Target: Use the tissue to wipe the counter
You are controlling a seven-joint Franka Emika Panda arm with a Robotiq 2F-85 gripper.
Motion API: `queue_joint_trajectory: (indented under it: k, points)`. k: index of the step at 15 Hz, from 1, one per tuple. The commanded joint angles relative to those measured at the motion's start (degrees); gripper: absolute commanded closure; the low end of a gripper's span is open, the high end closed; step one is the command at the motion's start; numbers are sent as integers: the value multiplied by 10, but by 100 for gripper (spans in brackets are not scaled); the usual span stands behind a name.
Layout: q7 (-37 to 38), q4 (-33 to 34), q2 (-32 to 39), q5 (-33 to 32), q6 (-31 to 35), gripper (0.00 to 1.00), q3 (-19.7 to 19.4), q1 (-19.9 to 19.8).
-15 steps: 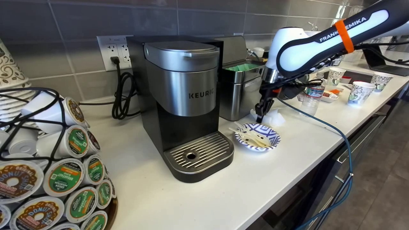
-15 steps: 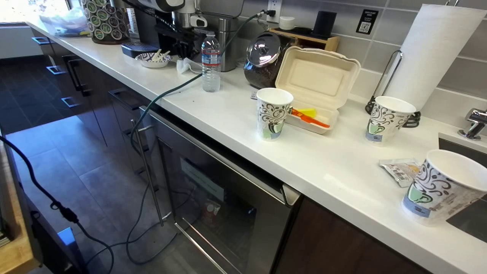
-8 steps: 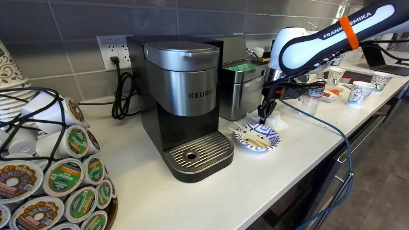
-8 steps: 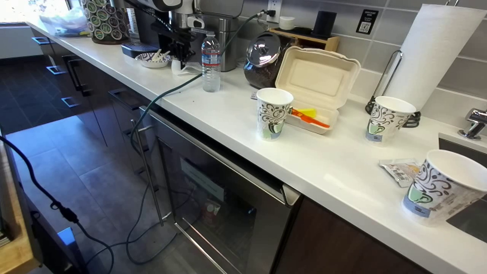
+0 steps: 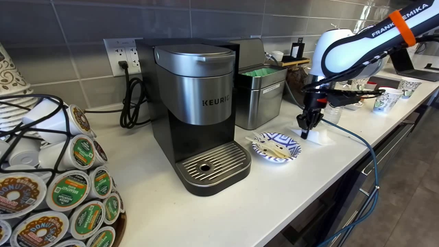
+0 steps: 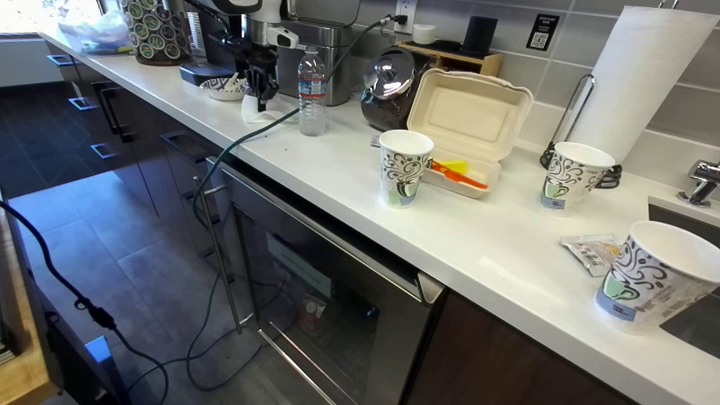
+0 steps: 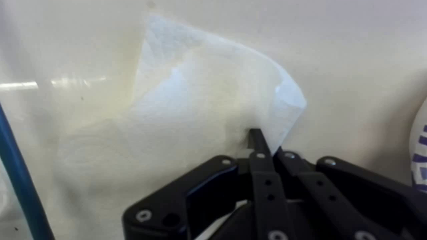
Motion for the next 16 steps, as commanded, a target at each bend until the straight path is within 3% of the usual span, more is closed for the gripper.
queue_joint_trajectory:
  k: [1,2,3,12,13,16]
  points:
    - [20,-68,-35,2,27,100,-7,6]
    - [17,-70,-41,-1,33,74,-5,9]
    - [20,-74,-48,-8,36,73,-6,14]
    - [50,-141,-173,-66,33,7,0,53]
    - [41,-152,-191,-64,30,1,5,54]
    - [9,-206,-260,-63,61,0,21,57]
